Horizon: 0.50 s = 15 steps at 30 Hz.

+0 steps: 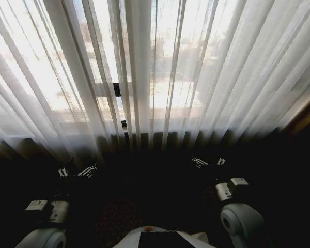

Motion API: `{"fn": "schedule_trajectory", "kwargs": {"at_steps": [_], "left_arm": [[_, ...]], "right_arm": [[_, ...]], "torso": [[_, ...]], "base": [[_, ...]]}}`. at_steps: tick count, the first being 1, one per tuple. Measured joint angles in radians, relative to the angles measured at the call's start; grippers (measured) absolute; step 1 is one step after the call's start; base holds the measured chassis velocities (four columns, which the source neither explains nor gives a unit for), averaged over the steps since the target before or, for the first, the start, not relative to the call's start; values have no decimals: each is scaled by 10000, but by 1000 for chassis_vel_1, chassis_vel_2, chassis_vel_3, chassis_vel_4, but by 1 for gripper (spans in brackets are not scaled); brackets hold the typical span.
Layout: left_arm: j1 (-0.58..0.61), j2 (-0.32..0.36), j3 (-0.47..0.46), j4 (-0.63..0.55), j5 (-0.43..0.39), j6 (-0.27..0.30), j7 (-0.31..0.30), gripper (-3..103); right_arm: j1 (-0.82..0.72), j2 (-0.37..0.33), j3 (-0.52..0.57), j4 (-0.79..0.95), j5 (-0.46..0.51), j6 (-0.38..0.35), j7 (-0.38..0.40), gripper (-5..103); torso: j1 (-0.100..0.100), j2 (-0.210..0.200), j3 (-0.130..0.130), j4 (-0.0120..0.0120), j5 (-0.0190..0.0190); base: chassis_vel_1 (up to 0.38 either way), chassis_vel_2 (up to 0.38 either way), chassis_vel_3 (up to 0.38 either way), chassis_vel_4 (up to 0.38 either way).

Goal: Open the curtains by pulling them apart, changing their state from closed to fully open.

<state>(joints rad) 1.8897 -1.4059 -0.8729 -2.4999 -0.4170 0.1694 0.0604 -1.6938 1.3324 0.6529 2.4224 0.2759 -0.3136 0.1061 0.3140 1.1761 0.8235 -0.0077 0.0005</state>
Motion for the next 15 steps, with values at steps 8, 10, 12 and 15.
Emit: {"fn": "schedule_trajectory", "kwargs": {"at_steps": [8, 10, 12, 15], "left_arm": [[-8, 12, 22, 0, 8, -3, 5, 100], [-14, 25, 22, 0, 11, -4, 6, 100], [-18, 28, 22, -1, 11, -4, 6, 100], [-29, 26, 37, -1, 11, -4, 6, 100]], "right_arm": [[27, -5, -29, -122, -26, 15, -104, 100], [60, -3, -97, -171, -48, 19, -113, 100], [78, -1, -139, -198, -77, 20, -115, 100], [102, -1, -213, -250, -199, 20, -132, 100]], "torso": [[4, -4, 2, 1, 4], [-1, 0, -1, 1, -7], [-3, 0, 0, 1, -4], [-1, -2, 0, 0, 3]], "base": [[-257, 492, 253, -502], [-206, 517, 207, -549], [-151, 521, 188, -546], [-75, 579, 75, -579]]}}
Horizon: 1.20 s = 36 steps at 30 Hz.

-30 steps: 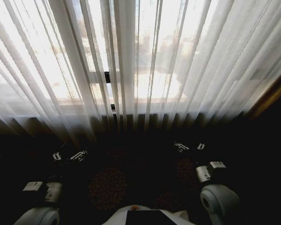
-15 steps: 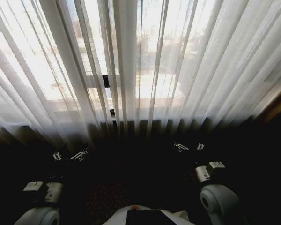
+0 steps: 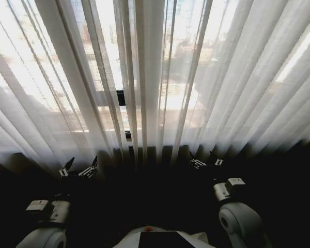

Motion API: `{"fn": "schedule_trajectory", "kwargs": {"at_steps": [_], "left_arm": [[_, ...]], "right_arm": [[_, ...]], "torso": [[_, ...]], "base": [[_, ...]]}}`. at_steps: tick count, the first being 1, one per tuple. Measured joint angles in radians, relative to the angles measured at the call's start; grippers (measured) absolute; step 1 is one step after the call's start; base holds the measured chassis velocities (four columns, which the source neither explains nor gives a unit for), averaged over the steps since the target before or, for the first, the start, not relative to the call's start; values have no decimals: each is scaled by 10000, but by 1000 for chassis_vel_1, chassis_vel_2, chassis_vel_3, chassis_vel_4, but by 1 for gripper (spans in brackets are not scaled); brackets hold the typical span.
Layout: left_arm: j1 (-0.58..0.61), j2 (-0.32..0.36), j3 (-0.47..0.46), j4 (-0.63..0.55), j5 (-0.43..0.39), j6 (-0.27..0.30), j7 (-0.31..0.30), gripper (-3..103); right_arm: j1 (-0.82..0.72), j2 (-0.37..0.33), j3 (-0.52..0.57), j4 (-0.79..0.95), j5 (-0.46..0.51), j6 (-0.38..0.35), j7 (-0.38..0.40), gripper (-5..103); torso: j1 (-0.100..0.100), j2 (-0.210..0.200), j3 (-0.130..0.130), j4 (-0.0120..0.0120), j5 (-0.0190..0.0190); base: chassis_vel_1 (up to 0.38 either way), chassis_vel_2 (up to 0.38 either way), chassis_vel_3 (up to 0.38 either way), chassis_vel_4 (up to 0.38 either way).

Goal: Open the curtains by pulling them apart, changing their state from closed to fully open.

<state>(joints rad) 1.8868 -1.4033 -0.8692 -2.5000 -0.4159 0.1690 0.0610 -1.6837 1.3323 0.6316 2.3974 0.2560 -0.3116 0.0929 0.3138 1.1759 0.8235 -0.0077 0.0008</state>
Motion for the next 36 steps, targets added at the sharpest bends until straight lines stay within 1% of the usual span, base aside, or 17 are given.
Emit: {"fn": "schedule_trajectory", "kwargs": {"at_steps": [2, 5, 6, 10, 13, 19, 20, 23, 26, 29, 31, 34, 36], "left_arm": [[-11, -8, 16, 0, 1, 0, 0, 100], [-22, -11, 17, 0, 4, 0, -1, 100], [-23, -12, 15, 0, 4, 1, -2, 100], [-23, -20, 7, 0, 5, 5, -3, 100], [-20, -25, 6, 0, 5, 11, -3, 100], [-26, -38, 20, 1, 16, 43, -11, 100], [-25, -57, 23, 0, 23, 49, -12, 100], [-24, -91, 28, 1, 34, 58, -13, 100], [6, -154, -9, -1, 39, 61, -12, 100], [41, -181, -42, -3, 38, 62, -11, 100], [80, -202, -69, -3, 39, 62, -11, 100], [94, -215, -71, -3, 42, 86, -12, 100], [93, -216, -54, -2, 99, 110, -13, 100]], "right_arm": [[2, -4, -39, -26, -35, 2, -20, 100], [7, -19, -60, -48, -44, 2, -33, 100], [25, -34, -69, -61, -46, 3, -38, 100], [86, -48, -110, -132, -46, 15, -24, 100], [110, -48, -149, -175, -45, 96, -8, 100], [109, -75, -206, -228, -57, 175, -1, 100], [112, -90, -218, -249, -49, 175, 5, 100], [124, -119, -244, -295, -28, 175, 37, 100], [205, -193, -349, -397, 23, 154, 262, 100], [317, -253, -397, -470, 170, 105, 378, 100], [523, -322, -495, -534, 664, -95, 553, 100], [643, -378, -581, -551, 944, -237, 613, 100], [852, -558, -694, -631, 1187, -322, 674, 100]], "torso": [[0, 0, 0, 3, -3], [3, 1, 1, -1, -14], [3, 1, 0, 3, -16], [0, 2, 0, 0, -1], [2, 1, 1, 2, 0], [15, -3, 3, 0, -17], [17, -4, 4, 1, -10], [19, -4, 5, -1, -10], [-8, 3, -3, 0, 4], [-17, 11, -7, -1, 4], [-17, 12, -6, 0, -2], [-12, 7, -3, 2, -5], [6, -1, 3, 3, -10]], "base": [[-101, 622, 103, -617], [-103, 610, 95, -597], [-110, 653, 98, -610], [-72, 643, 52, -632], [-60, 583, 37, -639], [-78, 440, 74, -459], [-40, 265, 20, -157], [3, 91, 4, -59], [-17, -60, 11, 75], [5, -123, -7, 108], [29, -81, -8, 97], [10, -15, 2, 32], [0, 17, -6, -35]]}}
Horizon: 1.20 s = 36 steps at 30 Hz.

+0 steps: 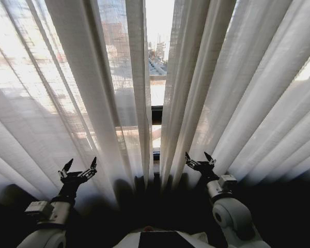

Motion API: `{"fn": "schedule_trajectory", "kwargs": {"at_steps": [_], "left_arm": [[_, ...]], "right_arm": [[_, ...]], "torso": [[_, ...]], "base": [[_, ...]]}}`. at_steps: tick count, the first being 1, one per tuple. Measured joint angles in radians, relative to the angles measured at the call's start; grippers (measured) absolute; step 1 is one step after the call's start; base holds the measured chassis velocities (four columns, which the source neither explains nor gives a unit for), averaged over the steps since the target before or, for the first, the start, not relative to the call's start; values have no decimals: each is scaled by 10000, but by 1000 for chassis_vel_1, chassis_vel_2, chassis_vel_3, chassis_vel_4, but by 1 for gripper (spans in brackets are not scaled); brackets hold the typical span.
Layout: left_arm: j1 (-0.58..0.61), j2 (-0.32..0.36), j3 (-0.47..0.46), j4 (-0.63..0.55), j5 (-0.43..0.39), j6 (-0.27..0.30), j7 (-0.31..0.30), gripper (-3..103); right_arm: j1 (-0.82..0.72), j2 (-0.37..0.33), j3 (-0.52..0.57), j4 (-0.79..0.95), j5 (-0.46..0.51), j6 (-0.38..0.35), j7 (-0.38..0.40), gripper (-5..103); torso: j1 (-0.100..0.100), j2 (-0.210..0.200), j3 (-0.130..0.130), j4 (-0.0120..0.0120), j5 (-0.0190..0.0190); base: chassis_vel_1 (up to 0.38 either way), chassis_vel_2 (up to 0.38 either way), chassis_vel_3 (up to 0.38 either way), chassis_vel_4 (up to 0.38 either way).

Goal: Open the curtains by pulling them apart, changing their state from closed to fully open.

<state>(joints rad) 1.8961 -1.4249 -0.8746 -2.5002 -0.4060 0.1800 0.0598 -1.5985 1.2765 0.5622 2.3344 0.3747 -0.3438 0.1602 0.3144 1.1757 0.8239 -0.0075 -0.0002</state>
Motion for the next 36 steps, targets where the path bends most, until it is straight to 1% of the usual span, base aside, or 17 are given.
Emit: {"fn": "schedule_trajectory", "kwargs": {"at_steps": [2, 4, 5, 6, 8, 16, 22, 24, 26, 27, 28, 29, 32, 33, 36], "left_arm": [[-12, -13, 21, 0, 105, 0, 2, 100], [-12, -13, 21, 0, 105, 0, 2, 100], [0, -43, 18, 0, 137, -2, 3, 100], [88, -92, -21, 0, 162, -6, 3, 100], [117, -111, -23, 0, 194, -11, 4, 100], [171, -106, 26, 2, 335, -11, 3, 100], [323, -4, -7, 2, 353, 6, -10, 100], [347, -11, 5, 2, 381, 6, -10, 100], [391, -65, 43, 2, 465, 4, -12, 100], [402, -78, 55, 2, 488, -2, -13, 100], [411, -86, 59, 2, 511, -15, -13, 100], [411, -86, 59, 2, 511, -15, -13, 100], [433, -44, 24, 2, 538, -74, -13, 100], [433, -44, 24, 2, 538, -74, -13, 100], [468, -32, 56, 2, 534, -93, -24, 100]], "right_arm": [[185, -223, -13, -111, 195, -39, 14, 100], [185, -223, -13, -111, 195, -39, 14, 100], [402, -440, -6, -244, 407, -53, 30, 100], [913, -792, 6, -597, 888, -64, 82, 100], [1268, -907, -31, -835, 1098, -71, 102, 100], [2485, -1091, -451, -1849, 1306, -85, 249, 100], [3047, -961, -631, -2537, 1277, -91, 470, 100], [3130, -930, -645, -2634, 1268, -91, 510, 101], [3335, -853, -683, -2871, 1254, -89, 595, 93], [3401, -829, -697, -2930, 1253, -87, 647, 93], [3474, -800, -708, -2992, 1252, -85, 714, 88], [3474, -800, -708, -2992, 1252, -85, 714, 88], [3549, -756, -690, -3036, 1248, -74, 775, 71], [3549, -756, -690, -3036, 1248, -74, 775, 71], [3516, -793, -644, -3036, 1239, -55, 776, 54]], "torso": [[6, -3, 2, -3, 1], [6, -3, 2, -3, 1], [5, -2, 1, -3, 3], [-7, 4, -4, -3, 7], [-9, 5, -5, -2, 7], [-2, 1, -1, -1, 4], [-5, 3, -3, -3, 5], [-5, 3, -3, -3, 4], [-4, 2, -2, -2, 3], [-4, 2, -2, -2, 4], [-4, 2, -2, -1, 4], [-4, 2, -2, -1, 4], [-5, 3, -2, -2, 5], [-5, 3, -2, -2, 5], [-4, 2, -3, -2, 3]], "base": [[-5, 46, 9, -61], [-10, 57, 9, -53], [0, 0, 0, 0], [0, 0, 0, 0], [0, 0, 0, 0], [0, 0, 0, 0], [0, 0, 0, 0], [0, 0, 0, 0], [0, 0, 0, 0], [0, 0, 0, 0], [0, 0, 0, 0], [0, 0, 0, 0], [0, 0, 0, 0], [0, 0, 0, 0], [0, 0, 0, 0]]}}
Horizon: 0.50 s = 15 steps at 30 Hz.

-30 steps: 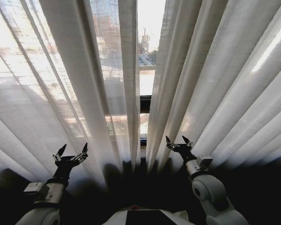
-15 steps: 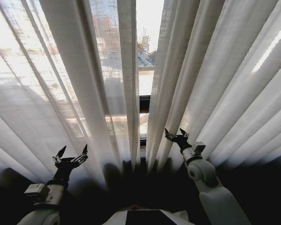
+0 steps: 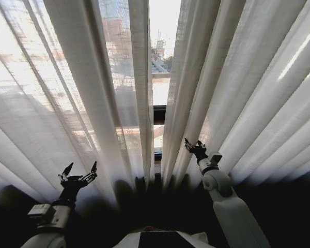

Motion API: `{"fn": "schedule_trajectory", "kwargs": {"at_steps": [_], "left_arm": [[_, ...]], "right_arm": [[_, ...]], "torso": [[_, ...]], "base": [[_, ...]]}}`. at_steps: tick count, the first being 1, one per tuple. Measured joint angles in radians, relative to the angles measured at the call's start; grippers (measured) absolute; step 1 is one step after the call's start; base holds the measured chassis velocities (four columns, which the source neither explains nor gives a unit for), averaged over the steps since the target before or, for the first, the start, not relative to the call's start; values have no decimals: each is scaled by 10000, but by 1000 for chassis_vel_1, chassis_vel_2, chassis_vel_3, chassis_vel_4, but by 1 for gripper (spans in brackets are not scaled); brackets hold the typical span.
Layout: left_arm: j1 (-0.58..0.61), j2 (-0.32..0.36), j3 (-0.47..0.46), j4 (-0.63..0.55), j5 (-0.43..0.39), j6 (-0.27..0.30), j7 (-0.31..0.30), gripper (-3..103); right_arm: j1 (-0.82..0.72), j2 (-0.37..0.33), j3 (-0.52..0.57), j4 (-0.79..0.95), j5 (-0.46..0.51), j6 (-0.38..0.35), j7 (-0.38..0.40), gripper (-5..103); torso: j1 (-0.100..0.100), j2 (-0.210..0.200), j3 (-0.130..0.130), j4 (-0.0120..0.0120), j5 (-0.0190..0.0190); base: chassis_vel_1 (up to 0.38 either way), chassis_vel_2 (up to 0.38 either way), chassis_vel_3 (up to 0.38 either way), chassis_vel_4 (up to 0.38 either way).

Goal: Open the curtains by pulling them apart, changing their state from closed to fully open.

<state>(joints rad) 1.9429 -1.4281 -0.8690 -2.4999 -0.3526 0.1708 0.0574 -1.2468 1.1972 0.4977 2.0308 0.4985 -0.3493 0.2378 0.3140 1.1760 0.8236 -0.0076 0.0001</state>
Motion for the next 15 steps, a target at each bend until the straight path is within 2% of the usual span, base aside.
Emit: {"fn": "schedule_trajectory", "kwargs": {"at_steps": [2, 6, 9, 11, 12, 14, 15], "left_arm": [[23, -2, 29, 0, -4, -11, -1, 100], [0, 97, 62, 0, -32, -70, -15, 100], [-22, 170, 43, 0, -37, -88, -17, 100], [-7, 175, 26, 0, -38, -129, -18, 100], [-7, 175, 26, 0, -38, -129, -18, 100], [54, 117, 14, 0, -38, -212, -18, 100], [54, 117, 14, 0, -38, -212, -18, 100]], "right_arm": [[-17, -11, 5, 1, -3, 5, -1, 54], [-73, 27, 8, 78, -13, 23, -5, 33], [-102, 75, 0, 113, -23, 27, -9, 28], [-147, 99, -5, 144, -34, 31, -19, 17], [-147, 99, -5, 144, -34, 31, -19, 17], [-222, 111, -5, 178, -48, 42, -32, 7], [-222, 111, -5, 178, -48, 42, -32, 7]], "torso": [[0, 0, 0, 0, 0], [-1, 0, 0, 0, 2], [-1, 1, 0, 0, 1], [0, 0, 0, 0, 0], [0, 0, 0, 0, 0], [-1, 0, 0, 0, 1], [-1, 0, 0, 0, 1]], "base": [[0, 0, 0, 0], [0, 0, 0, 0], [0, 0, 0, 0], [0, 0, 0, 0], [0, 0, 0, 0], [0, 0, 0, 0], [0, 0, 0, 0]]}}
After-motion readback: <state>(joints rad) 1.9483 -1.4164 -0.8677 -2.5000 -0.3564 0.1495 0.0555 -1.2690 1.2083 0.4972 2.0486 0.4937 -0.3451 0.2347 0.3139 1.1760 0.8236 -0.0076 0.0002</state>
